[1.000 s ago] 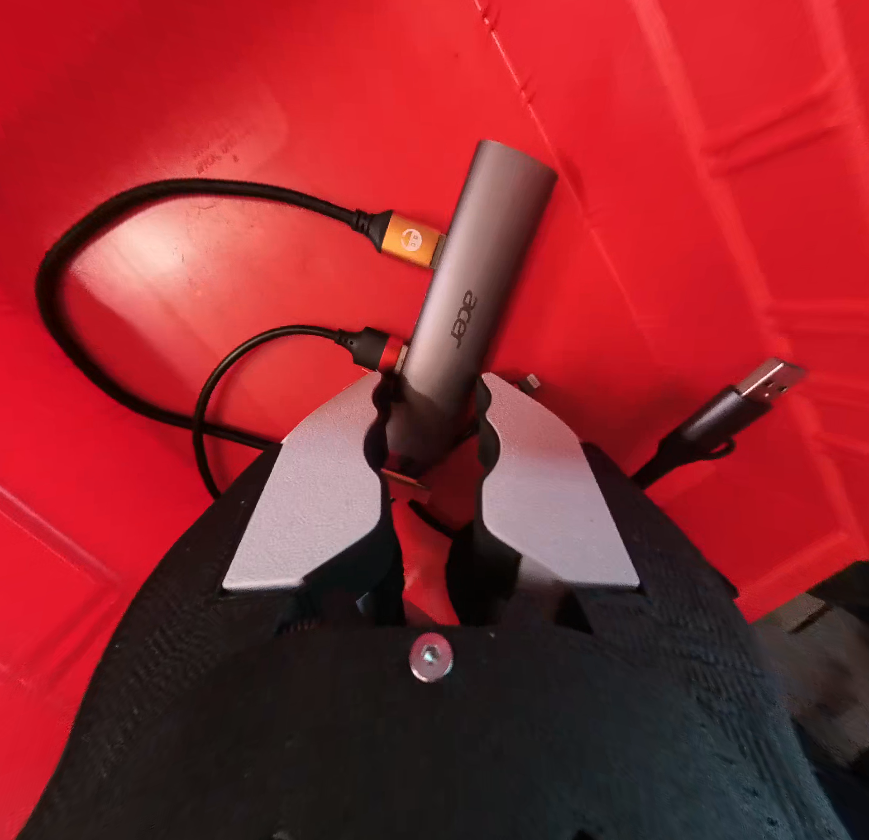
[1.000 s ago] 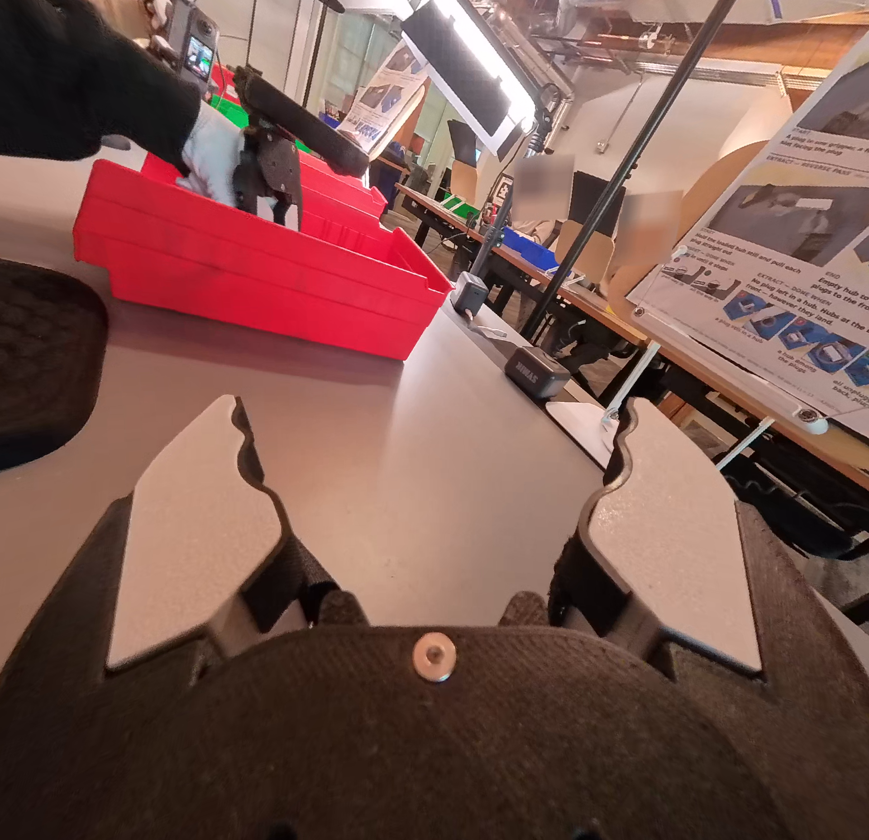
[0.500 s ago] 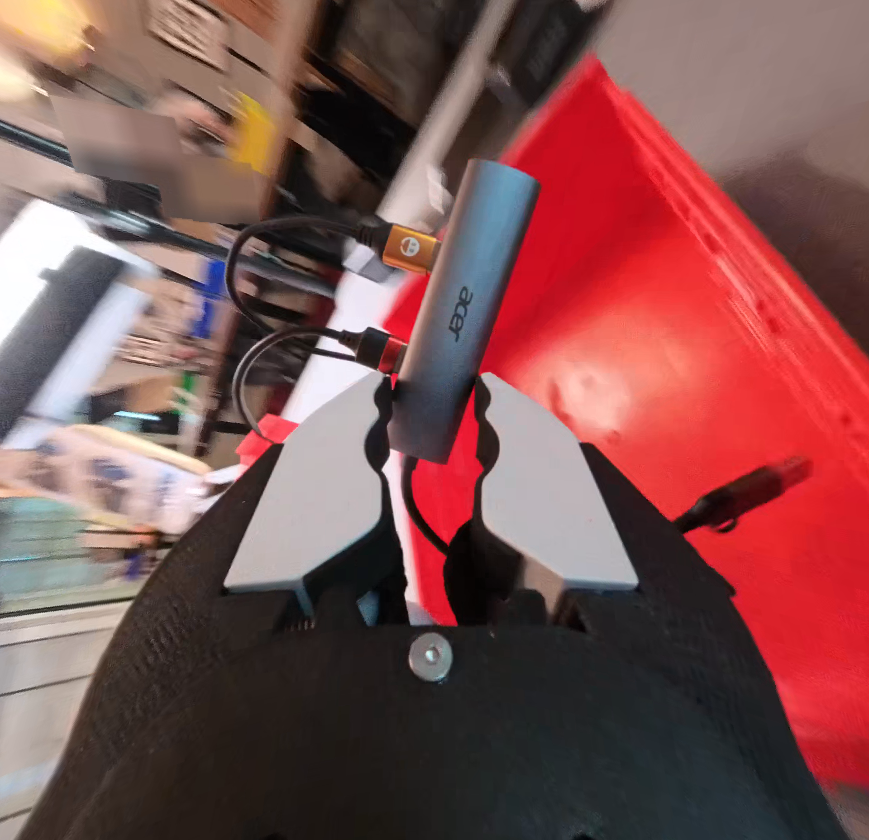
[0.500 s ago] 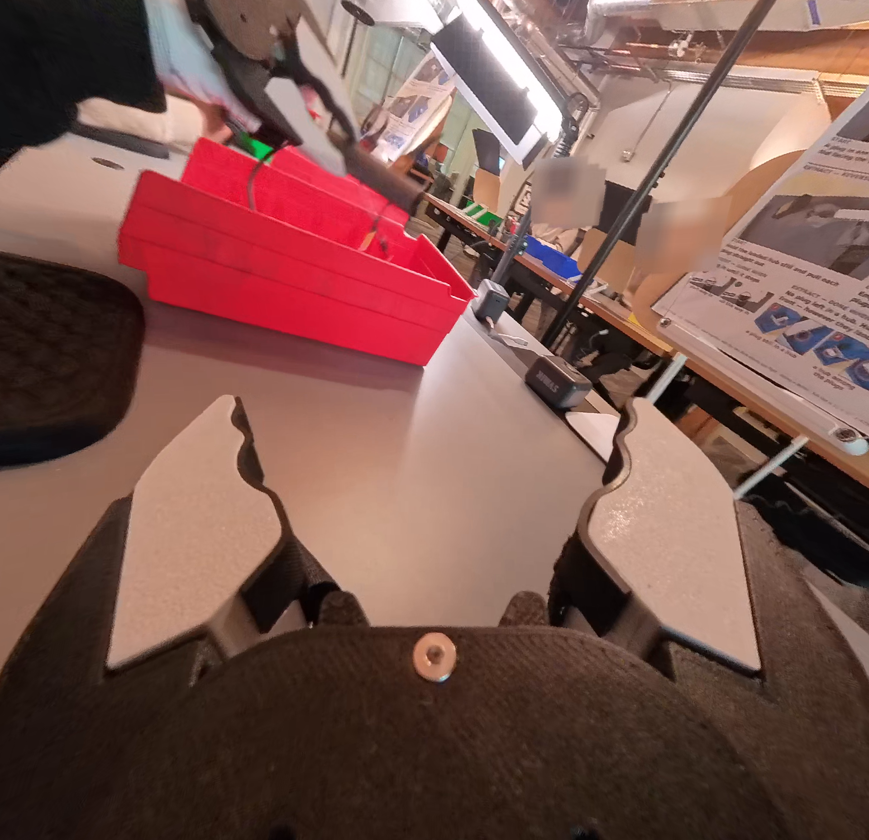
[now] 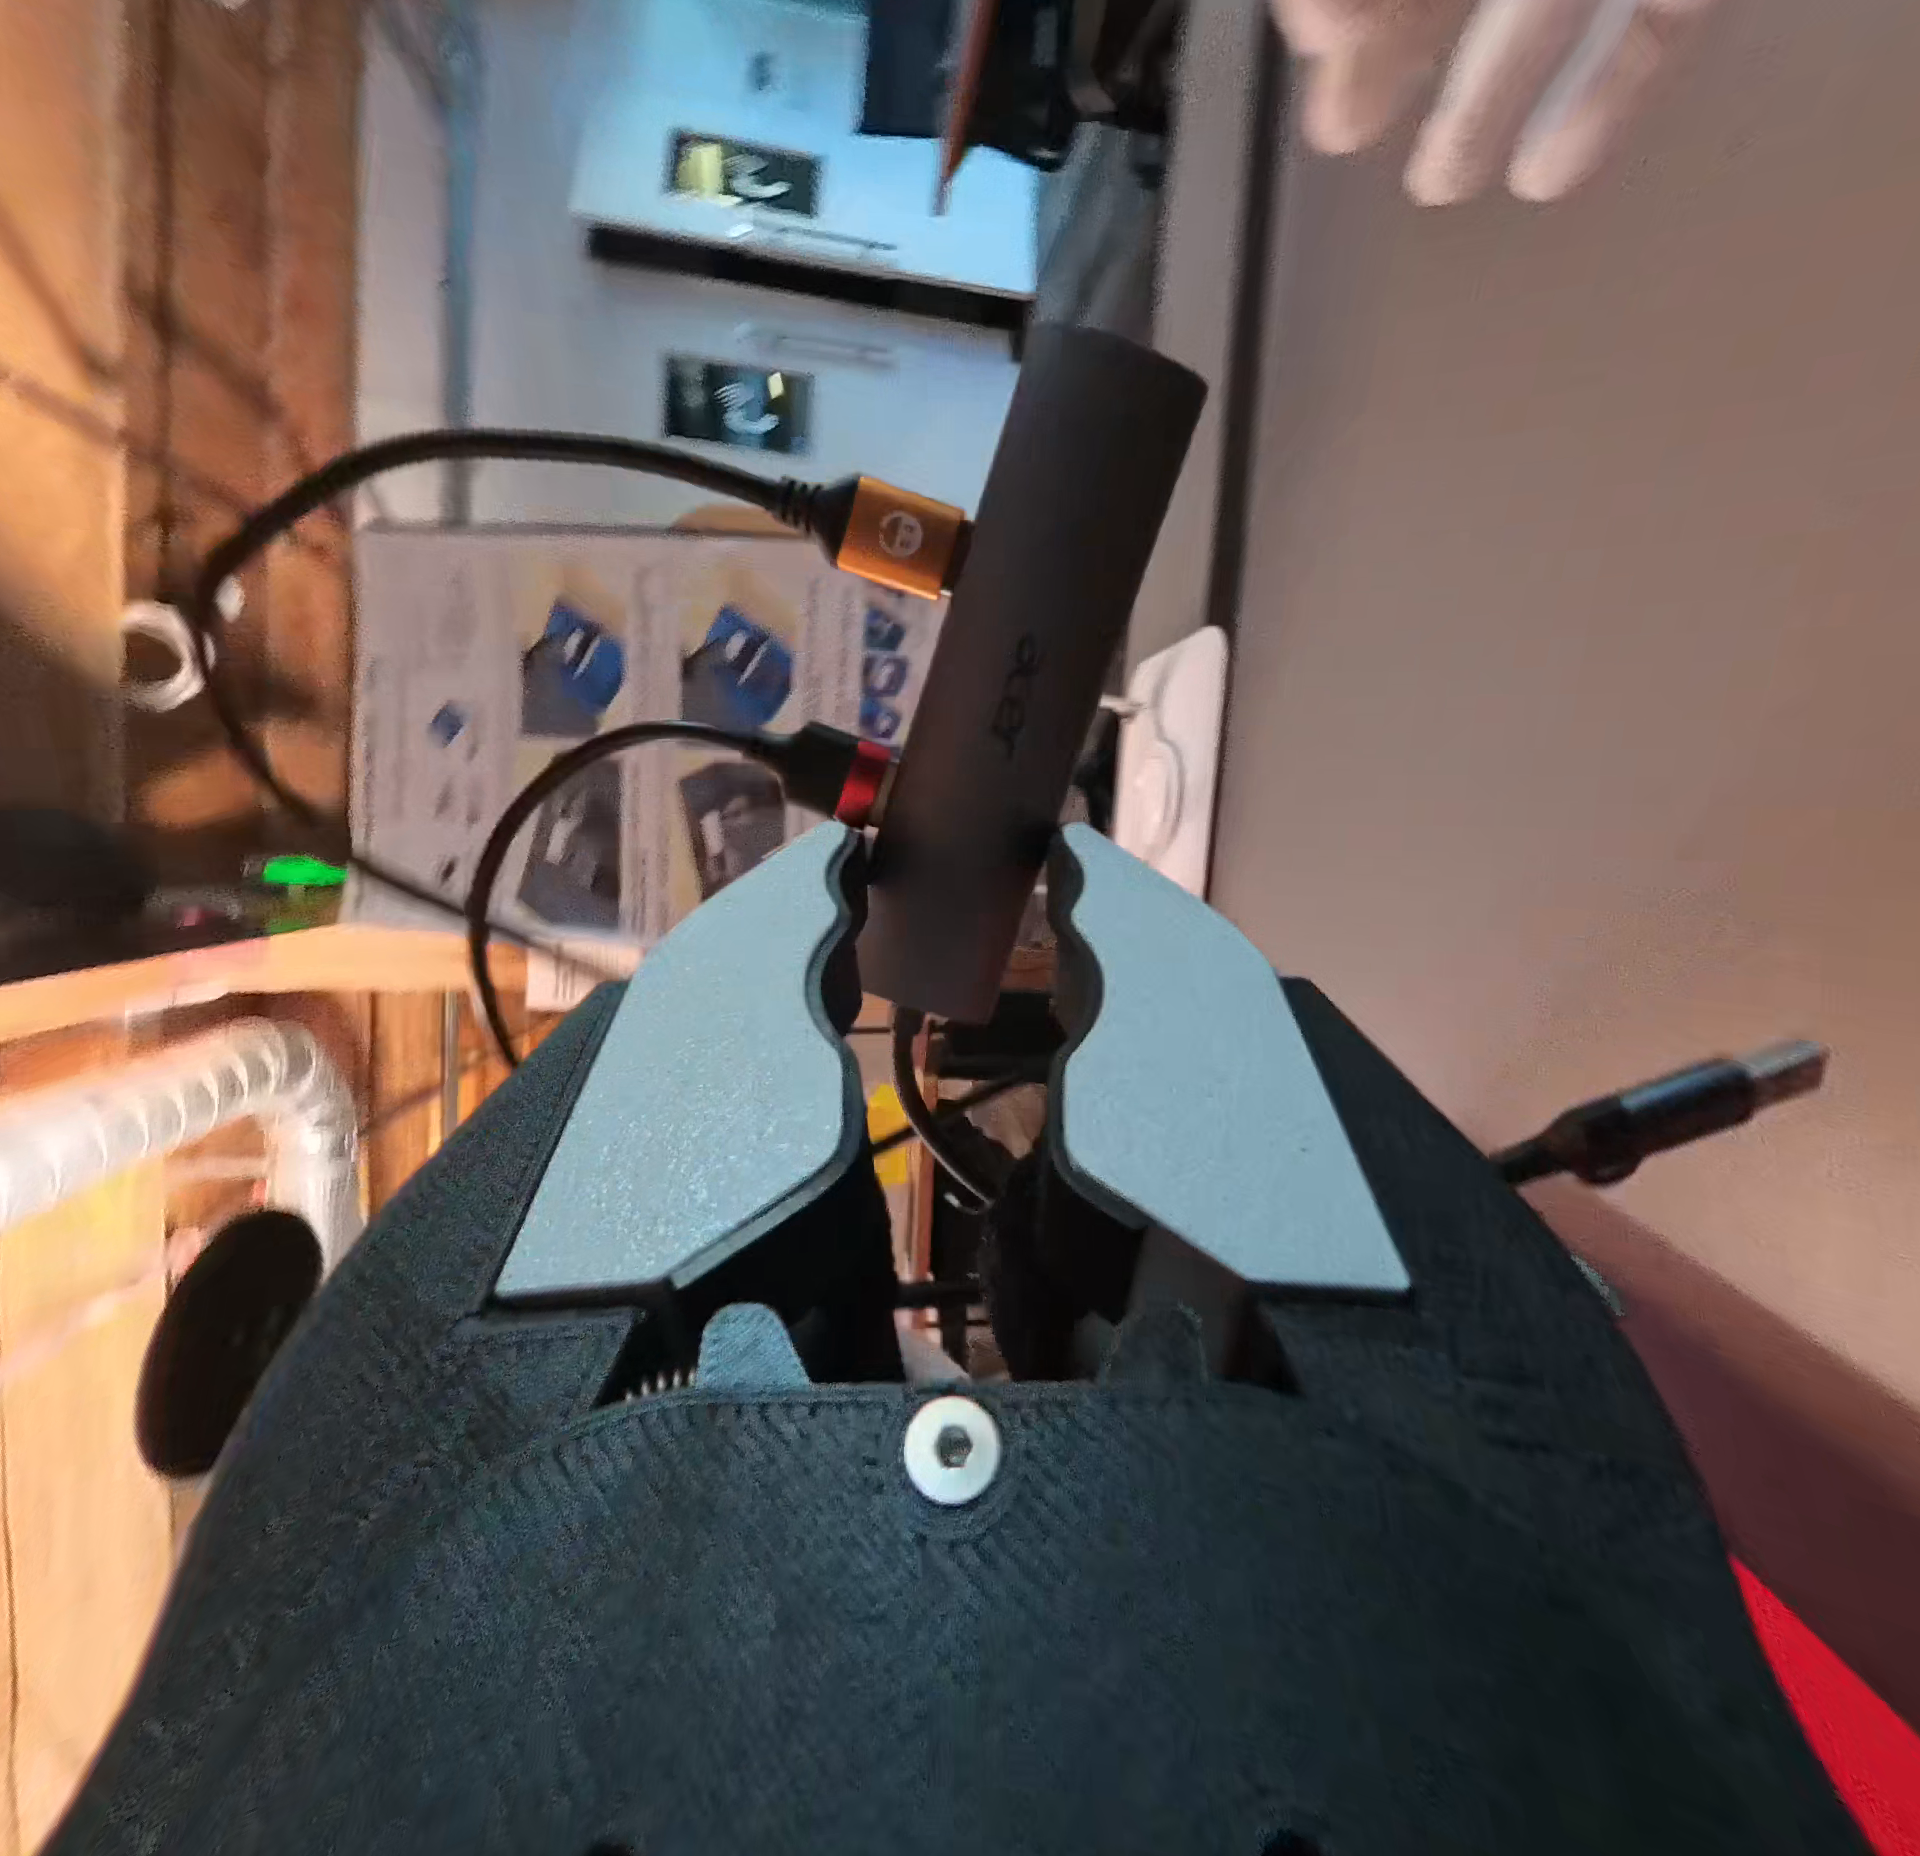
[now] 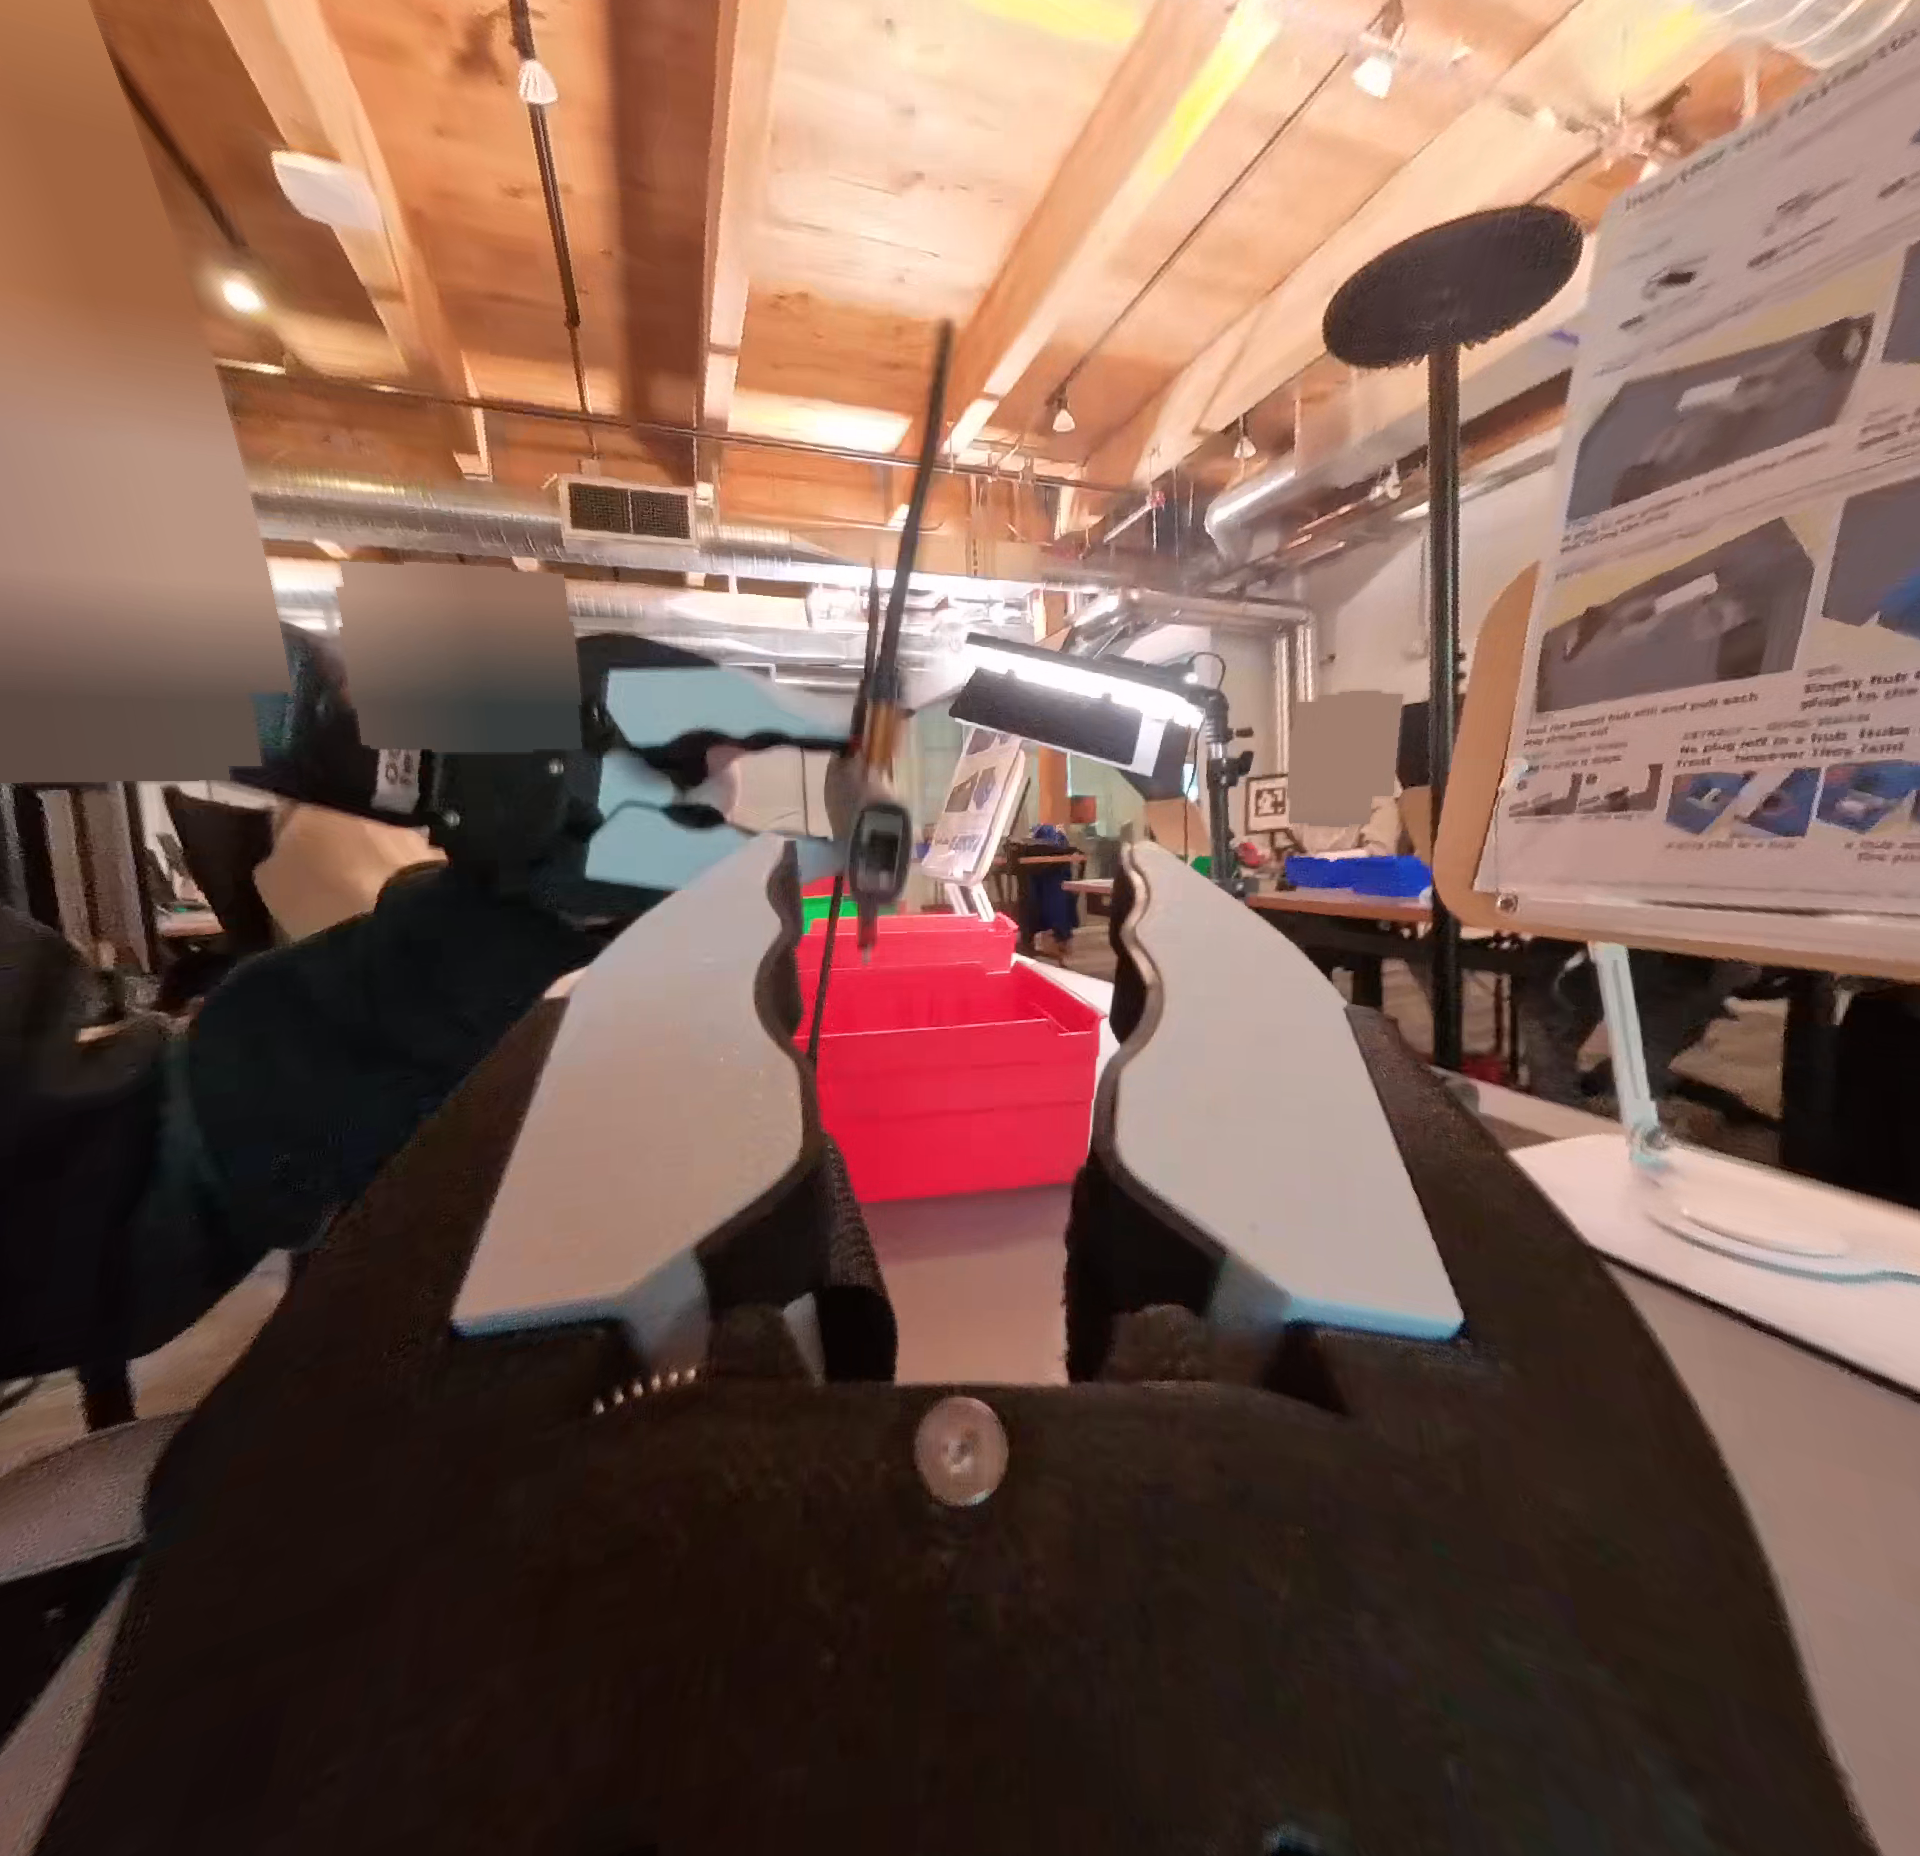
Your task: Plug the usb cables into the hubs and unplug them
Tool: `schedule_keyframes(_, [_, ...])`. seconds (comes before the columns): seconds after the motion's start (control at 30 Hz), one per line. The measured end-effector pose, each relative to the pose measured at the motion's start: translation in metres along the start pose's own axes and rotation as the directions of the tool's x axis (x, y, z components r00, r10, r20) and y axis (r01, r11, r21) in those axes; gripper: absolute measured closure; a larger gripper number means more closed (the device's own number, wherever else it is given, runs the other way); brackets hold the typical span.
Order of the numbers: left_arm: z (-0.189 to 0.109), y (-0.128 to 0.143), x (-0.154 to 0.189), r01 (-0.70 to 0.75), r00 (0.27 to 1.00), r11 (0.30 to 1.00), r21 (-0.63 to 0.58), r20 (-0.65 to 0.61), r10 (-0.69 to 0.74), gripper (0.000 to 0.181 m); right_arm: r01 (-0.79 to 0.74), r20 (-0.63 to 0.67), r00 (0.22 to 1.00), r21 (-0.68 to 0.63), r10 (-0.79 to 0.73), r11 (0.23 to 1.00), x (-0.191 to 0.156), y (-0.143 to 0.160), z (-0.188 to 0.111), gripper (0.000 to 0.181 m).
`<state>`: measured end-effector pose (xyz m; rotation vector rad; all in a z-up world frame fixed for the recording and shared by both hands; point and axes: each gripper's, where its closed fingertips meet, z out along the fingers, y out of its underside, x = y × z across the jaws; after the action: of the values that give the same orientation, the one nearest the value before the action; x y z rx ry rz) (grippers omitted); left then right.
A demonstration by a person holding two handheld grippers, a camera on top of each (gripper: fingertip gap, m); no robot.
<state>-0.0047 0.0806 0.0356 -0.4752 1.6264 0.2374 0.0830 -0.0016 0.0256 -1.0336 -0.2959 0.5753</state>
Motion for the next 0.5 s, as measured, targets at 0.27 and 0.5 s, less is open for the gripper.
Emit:
schedule_keyframes(0.27, [0.018, -0.041, 0.051, -0.191, 0.952, 0.973, 0.132, -0.218, 0.216, 0.148, -0.156, 0.156, 0.967, -0.259, 0.201, 0.953, -0.028, 0.051, 0.011, 0.138])
schedule_keyframes(0.5, [0.022, -0.073, 0.033, -0.167, 0.975, 0.960, 0.224, -0.108, 0.195, 0.147, -0.287, 0.163, 0.938, -0.136, 0.307, 0.948, -0.019, 0.026, 0.007, 0.167])
